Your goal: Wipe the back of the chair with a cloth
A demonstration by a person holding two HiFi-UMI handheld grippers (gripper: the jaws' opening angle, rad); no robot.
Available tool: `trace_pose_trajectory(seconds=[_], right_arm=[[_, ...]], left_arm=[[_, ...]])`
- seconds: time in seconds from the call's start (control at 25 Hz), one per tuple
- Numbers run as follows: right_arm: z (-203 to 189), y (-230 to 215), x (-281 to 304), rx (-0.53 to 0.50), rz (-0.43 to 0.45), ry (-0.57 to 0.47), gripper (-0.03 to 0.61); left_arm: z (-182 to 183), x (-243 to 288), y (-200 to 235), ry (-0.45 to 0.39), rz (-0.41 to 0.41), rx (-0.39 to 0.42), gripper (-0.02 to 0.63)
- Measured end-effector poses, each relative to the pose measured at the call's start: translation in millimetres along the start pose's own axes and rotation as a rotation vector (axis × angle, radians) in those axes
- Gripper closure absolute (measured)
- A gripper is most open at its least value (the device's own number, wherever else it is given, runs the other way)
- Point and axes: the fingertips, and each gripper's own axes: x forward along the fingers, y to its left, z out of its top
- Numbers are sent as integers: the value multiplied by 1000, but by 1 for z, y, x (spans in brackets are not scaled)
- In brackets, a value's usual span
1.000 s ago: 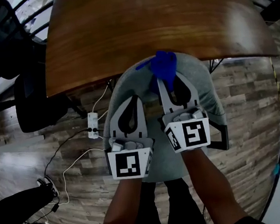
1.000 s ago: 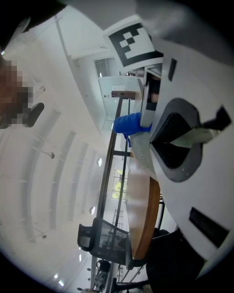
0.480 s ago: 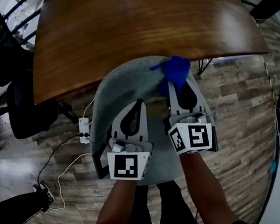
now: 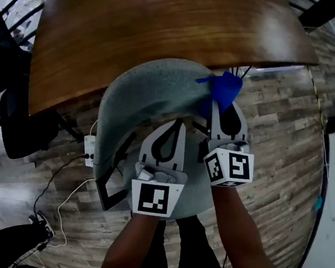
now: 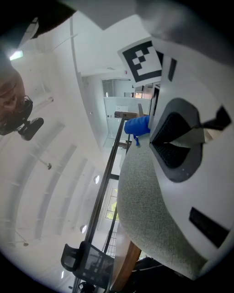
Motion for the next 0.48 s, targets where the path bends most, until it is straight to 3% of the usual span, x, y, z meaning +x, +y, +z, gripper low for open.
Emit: trace_pose_trajectory(seconds=[0.24, 0.48], right_arm=[[-7, 1, -8, -15, 6, 14, 468], [-14, 56, -5, -42, 118, 11, 468]], left_arm=[[-10, -9, 16, 16, 49, -8, 606], [-9, -37, 50, -8, 132, -39, 606]])
